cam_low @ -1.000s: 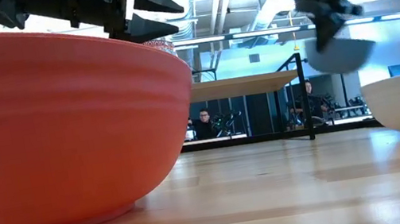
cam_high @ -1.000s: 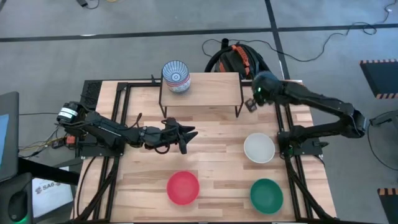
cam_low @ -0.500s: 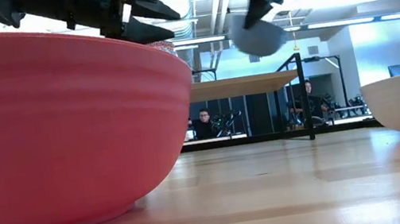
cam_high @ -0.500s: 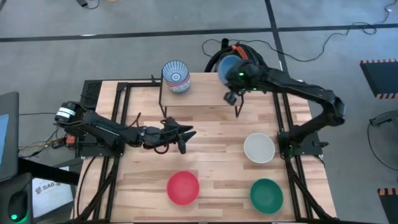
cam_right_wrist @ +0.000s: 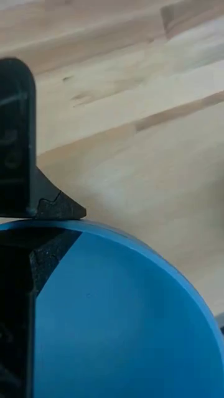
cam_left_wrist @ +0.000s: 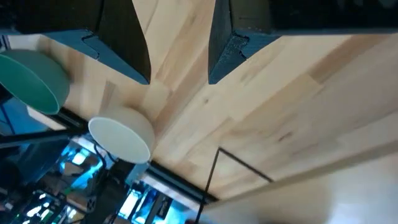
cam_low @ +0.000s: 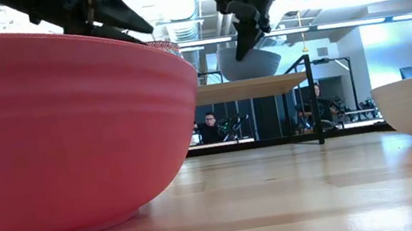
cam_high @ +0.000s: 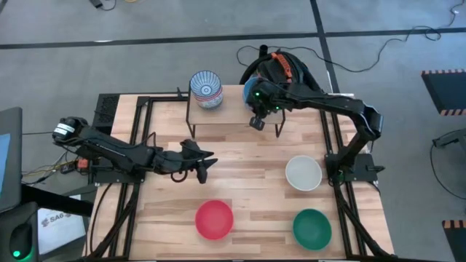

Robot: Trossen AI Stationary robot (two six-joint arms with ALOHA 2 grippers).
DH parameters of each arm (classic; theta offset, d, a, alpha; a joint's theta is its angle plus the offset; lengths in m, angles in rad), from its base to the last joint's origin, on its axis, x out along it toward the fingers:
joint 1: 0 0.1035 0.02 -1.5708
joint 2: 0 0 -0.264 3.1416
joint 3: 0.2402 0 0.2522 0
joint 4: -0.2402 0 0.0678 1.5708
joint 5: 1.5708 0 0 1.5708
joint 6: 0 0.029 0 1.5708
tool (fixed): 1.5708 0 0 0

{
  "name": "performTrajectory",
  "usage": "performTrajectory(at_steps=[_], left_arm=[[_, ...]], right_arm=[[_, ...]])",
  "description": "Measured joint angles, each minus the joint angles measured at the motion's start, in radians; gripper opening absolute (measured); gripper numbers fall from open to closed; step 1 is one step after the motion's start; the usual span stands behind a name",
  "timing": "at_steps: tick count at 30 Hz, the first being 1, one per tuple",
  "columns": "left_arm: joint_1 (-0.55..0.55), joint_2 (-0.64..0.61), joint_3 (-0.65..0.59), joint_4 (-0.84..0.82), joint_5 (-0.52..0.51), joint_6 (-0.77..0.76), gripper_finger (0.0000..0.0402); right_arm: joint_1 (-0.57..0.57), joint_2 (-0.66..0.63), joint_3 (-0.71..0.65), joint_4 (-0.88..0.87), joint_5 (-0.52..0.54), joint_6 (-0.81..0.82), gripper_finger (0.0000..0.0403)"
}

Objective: Place and stack bowls onto a shelf
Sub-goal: Put the blue bowl on the shelf, then stack the red bowl on top of the blue bowl on the shelf

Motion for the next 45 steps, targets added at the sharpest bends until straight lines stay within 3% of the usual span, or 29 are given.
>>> performTrajectory(at_steps=[6, 22, 29, 34, 45], left_arm=[[0.0, -0.003, 0.0, -0.061, 0.127, -0.015, 0.0144], [-0.004, -0.003, 0.0, -0.161, 0.403, -0.091, 0.0144], [-0.078, 0.046, 0.0, -0.193, 0.41, -0.173, 0.0144], [-0.139, 0.1, 0.0, -0.189, 0.425, -0.218, 0.0144], [-0.231, 0.227, 0.001, -0.135, 0.426, -0.306, 0.0144]], right_arm=[[0.0, -0.006, 0.0, -0.013, -0.002, 0.026, 0.0035], [0.029, -0.032, -0.003, -0.019, -0.012, 0.175, 0.018], [0.109, -0.136, -0.003, 0.046, 0.001, 0.299, 0.0204], [0.199, -0.196, -0.003, 0.028, 0.065, 0.405, 0.0205], [0.469, -0.161, -0.003, 0.014, 0.187, 0.737, 0.0203]])
